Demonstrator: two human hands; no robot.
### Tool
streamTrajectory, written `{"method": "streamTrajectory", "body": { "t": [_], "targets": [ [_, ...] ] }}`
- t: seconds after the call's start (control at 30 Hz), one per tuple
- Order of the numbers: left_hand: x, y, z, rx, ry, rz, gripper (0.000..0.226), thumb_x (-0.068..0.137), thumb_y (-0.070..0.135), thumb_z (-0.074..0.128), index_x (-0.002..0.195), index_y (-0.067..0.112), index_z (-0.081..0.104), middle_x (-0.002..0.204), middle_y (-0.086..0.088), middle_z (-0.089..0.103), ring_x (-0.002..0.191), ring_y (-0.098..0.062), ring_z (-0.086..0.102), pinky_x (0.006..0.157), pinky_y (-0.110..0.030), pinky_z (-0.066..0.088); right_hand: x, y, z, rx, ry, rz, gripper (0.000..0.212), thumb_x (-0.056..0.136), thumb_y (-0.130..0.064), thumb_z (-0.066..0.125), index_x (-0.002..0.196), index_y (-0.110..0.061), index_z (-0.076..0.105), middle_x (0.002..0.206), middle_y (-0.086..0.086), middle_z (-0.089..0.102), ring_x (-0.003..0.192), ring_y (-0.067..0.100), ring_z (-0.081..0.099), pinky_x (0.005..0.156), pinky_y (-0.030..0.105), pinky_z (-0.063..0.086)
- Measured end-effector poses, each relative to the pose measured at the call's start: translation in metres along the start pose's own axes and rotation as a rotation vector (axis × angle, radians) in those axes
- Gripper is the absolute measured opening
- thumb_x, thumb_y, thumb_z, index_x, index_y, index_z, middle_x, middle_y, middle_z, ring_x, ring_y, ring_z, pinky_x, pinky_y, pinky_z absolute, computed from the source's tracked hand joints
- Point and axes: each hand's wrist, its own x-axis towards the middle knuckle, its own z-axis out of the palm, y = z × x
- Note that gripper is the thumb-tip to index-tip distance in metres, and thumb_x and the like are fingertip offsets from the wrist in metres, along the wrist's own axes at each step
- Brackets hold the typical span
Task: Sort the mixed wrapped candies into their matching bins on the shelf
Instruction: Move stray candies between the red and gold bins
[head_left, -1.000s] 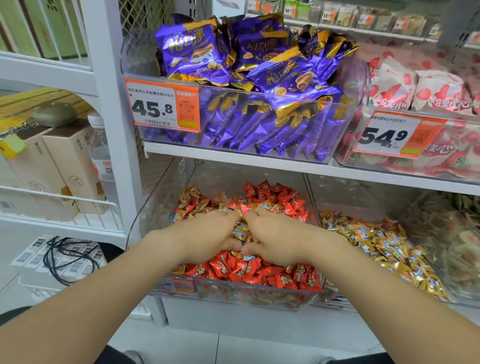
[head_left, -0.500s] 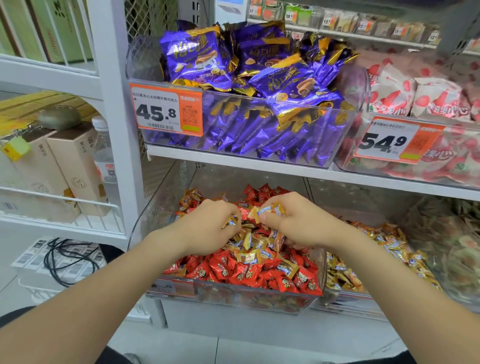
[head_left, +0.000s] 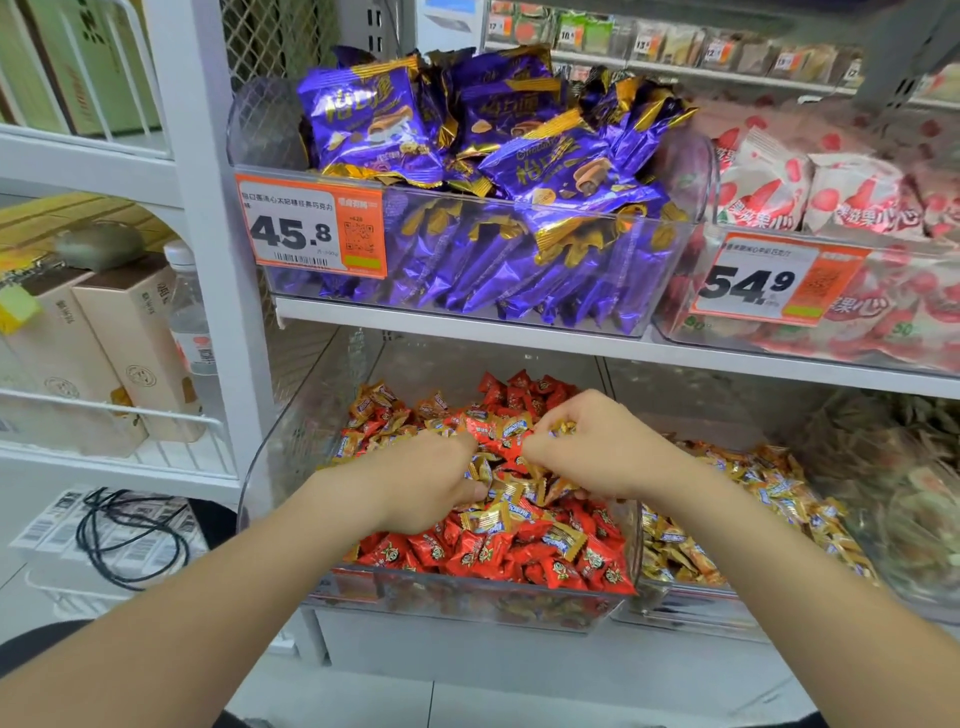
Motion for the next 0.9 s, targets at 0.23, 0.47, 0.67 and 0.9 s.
{"method": "streamTrajectory", "body": {
  "t": [0.23, 0.47, 0.67, 0.9],
  "targets": [
    [0.003, 0.007, -0.003, -0.001, 0.102, -0.02, 0.032, 0.103, 0.051, 0.056, 0.11, 0.021, 0.045, 0.074, -0.001, 0.049, 0.082, -0.03, 0.062, 0.072, -0.044, 0.051, 0.005, 0.004, -0.004, -0.164, 0.17, -0.045, 0.027, 0.073, -0.042, 0.071, 0.068, -0.015, 0.074, 0.048, 0.003, 0.062, 0.041, 0.011, 0.047, 0.056, 0.031, 0.058],
    [0.002, -0.001, -0.006, -0.096, 0.206, 0.009, 0.041, 0.103, 0.063, 0.046, 0.093, 0.023, 0.051, 0.071, 0.004, 0.058, 0.069, -0.013, 0.058, 0.067, -0.038, 0.045, 0.002, 0.003, -0.008, -0.225, 0.296, -0.096, 0.035, 0.074, -0.042, 0.067, 0.06, -0.011, 0.064, 0.041, 0.0, 0.046, 0.045, 0.02, 0.046, 0.05, 0.029, 0.047],
    [-0.003, 0.002, -0.007, 0.004, 0.231, -0.05, 0.032, 0.102, 0.042, 0.057, 0.08, 0.025, 0.04, 0.068, 0.0, 0.052, 0.057, -0.014, 0.049, 0.055, -0.035, 0.035, 0.006, 0.004, 0.001, -0.254, 0.312, -0.193, 0.048, 0.087, -0.04, 0.062, 0.059, -0.003, 0.05, 0.047, 0.01, 0.037, 0.047, 0.022, 0.034, 0.051, 0.039, 0.047],
    [-0.007, 0.01, -0.01, -0.033, 0.281, 0.027, 0.025, 0.106, 0.047, 0.053, 0.115, 0.023, 0.052, 0.069, 0.0, 0.052, 0.056, -0.018, 0.051, 0.062, -0.044, 0.052, 0.007, 0.005, -0.001, -0.232, 0.039, -0.229, 0.02, 0.097, -0.026, 0.061, 0.087, -0.018, 0.077, 0.056, 0.01, 0.065, 0.04, 0.008, 0.044, 0.047, 0.017, 0.039]
  ]
}}
